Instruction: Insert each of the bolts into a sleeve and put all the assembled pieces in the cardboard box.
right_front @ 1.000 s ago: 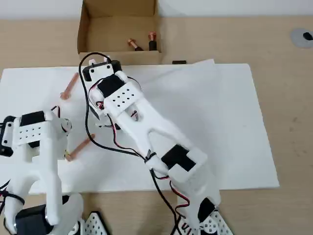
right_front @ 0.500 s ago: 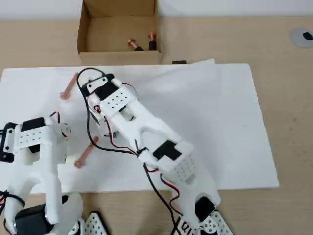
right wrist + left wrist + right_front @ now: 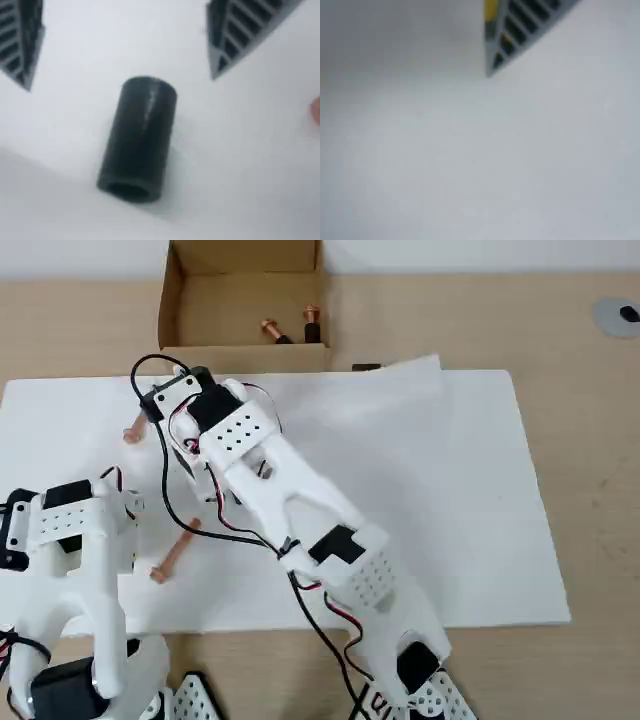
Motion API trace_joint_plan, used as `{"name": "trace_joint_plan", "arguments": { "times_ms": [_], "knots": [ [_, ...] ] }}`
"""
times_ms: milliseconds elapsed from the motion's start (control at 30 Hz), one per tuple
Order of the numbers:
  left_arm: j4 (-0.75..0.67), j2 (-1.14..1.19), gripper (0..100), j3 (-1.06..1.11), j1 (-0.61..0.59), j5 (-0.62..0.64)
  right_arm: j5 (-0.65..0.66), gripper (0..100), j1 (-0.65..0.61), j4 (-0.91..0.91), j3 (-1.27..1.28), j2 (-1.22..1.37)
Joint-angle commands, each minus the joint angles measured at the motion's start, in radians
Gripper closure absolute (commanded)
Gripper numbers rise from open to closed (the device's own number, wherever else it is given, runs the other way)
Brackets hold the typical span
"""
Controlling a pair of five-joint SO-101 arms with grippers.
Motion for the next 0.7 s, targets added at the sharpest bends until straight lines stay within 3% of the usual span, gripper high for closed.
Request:
{"name": "trace_joint_plan", "arguments": {
  "times_ms": [0,267,533,667],
  "knots": [
    [-0.008,-0.018,73,-0.008,-0.011,0.003,0.009,73.5,-0.007,-0.002,-0.038,0.019],
    [-0.008,-0.018,73,-0.006,-0.011,0.0,0.044,90.9,0.028,-0.084,-0.061,0.151],
    [-0.008,-0.019,73,-0.005,-0.006,-0.002,0.129,90.6,0.041,-0.002,-0.2,0.162],
    [-0.008,-0.018,73,-0.005,-0.006,-0.002,0.199,83.6,0.041,0.026,-0.217,0.162]
  ]
}}
